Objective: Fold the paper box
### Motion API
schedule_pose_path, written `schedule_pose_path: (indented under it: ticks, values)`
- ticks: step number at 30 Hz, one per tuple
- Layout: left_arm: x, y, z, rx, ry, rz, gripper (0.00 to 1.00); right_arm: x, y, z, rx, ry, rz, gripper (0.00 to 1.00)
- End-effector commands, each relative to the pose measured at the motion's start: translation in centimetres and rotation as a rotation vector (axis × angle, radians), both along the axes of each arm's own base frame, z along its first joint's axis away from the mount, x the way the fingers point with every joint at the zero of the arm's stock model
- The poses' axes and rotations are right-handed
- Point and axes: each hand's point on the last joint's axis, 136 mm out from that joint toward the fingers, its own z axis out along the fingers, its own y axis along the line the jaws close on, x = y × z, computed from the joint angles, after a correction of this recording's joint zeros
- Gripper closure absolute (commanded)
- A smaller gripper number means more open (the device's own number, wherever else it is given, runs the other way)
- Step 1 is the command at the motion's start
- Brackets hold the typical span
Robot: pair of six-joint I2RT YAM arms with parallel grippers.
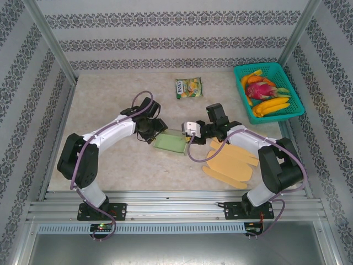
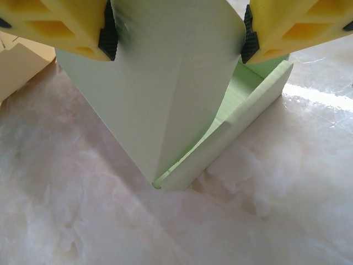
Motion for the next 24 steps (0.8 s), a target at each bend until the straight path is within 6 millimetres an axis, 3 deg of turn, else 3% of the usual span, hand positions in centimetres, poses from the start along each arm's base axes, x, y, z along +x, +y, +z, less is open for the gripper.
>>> schedule_pose_path:
  ticks: [1, 9, 11, 12, 13, 18, 21, 24]
  values:
    - [-0.5, 0.1, 0.7, 0.032, -0.045, 0.007, 0.38, -0.4, -0.3, -0.3, -0.081, -0.028, 0.007, 0.62]
    - [-2.1, 1.9, -1.3, 0.090, -0.024, 0.036, 0.38, -1.4, -2.2, 0.0, -0.184, -0.015, -0.022, 0.29]
    - [-2.3, 2.3, -1.5, 0.099, -0.026, 0.044, 0.38, -1.8, -2.7, 0.4, -0.203, -0.009, -0.035, 0.27]
    - [-2.4, 2.4, -1.4, 0.105, -0.029, 0.047, 0.38, -1.9, -2.9, 0.7, -0.203, -0.012, -0.046, 0.10]
    - [-2.5, 2.6, -1.4, 0.112, -0.033, 0.049, 0.38, -1.9, -3.0, 1.1, -0.198, -0.019, -0.057, 0.02]
    - [-2.8, 3.2, -1.0, 0.138, -0.060, 0.061, 0.38, -0.5, -2.9, 5.8, -0.048, -0.025, -0.273, 0.02]
    - [-3.1, 3.5, -0.7, 0.173, -0.082, 0.054, 0.38, 0.6, -2.9, 9.2, 0.096, 0.063, -0.473, 0.02]
    - [-3.3, 3.8, -0.7, 0.195, -0.098, 0.053, 0.37, 1.8, -4.2, 10.9, 0.193, 0.174, -0.760, 0.02]
